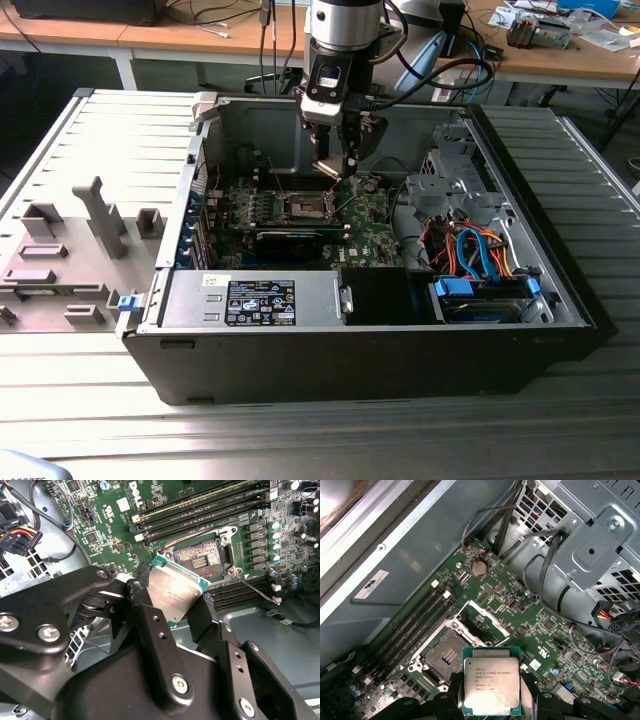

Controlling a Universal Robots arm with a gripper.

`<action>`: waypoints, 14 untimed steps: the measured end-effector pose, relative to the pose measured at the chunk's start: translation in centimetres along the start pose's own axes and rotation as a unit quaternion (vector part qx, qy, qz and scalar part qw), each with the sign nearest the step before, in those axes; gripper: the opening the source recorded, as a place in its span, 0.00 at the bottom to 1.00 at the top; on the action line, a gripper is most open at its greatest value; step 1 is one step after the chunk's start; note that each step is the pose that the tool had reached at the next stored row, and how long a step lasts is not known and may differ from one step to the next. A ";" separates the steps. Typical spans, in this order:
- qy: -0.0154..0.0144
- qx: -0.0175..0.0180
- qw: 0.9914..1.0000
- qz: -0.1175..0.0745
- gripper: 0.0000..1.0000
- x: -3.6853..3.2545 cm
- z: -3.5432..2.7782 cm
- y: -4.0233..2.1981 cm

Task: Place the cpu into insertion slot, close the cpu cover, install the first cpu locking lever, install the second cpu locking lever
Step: 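Place the cpu into insertion slot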

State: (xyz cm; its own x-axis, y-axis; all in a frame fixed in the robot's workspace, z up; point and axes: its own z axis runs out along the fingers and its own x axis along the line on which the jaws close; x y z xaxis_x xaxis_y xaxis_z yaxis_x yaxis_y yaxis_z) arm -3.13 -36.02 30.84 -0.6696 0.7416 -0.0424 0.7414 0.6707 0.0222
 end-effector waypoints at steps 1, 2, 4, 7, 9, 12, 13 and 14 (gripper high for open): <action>0.000 0.000 1.000 0.000 0.55 0.00 0.00 0.00; 0.000 0.000 1.000 0.001 0.55 0.00 0.01 0.00; 0.000 0.000 1.000 0.002 0.55 0.00 0.02 0.00; 0.000 0.000 1.000 0.003 0.55 0.00 0.03 0.00; 0.000 0.000 1.000 0.004 0.55 0.00 0.04 0.00; 0.000 0.000 1.000 0.005 0.55 0.00 0.05 0.00; 0.000 0.000 1.000 0.006 0.55 0.00 0.05 0.00; 0.000 0.000 1.000 0.007 0.55 0.00 0.06 0.00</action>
State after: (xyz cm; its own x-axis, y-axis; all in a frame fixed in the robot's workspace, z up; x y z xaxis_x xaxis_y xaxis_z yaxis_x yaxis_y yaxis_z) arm -3.13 -36.02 30.78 -0.6598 0.7503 -0.0424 0.7501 0.6609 0.0221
